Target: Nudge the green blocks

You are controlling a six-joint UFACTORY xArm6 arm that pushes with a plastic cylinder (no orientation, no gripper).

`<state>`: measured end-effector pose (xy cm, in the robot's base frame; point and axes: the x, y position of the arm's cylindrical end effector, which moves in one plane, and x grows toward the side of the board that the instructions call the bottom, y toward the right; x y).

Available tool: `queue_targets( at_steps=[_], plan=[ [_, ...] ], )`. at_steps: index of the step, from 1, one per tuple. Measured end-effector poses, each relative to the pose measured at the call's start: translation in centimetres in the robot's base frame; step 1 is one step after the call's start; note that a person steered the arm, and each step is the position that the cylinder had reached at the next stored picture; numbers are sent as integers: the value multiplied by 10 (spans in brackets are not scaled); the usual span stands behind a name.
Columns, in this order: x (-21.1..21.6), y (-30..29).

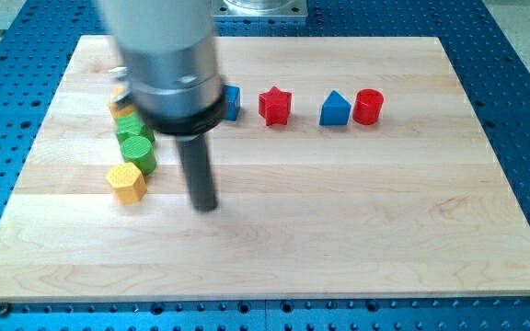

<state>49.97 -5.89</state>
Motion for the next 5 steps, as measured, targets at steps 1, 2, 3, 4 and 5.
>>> queue_targets(
  at_steps=[1,2,3,4,5],
  plan=[
    [-45,-19],
    [-50,-54],
    [-50,-61],
    [-50,-70],
    [-49,-76]
  ],
)
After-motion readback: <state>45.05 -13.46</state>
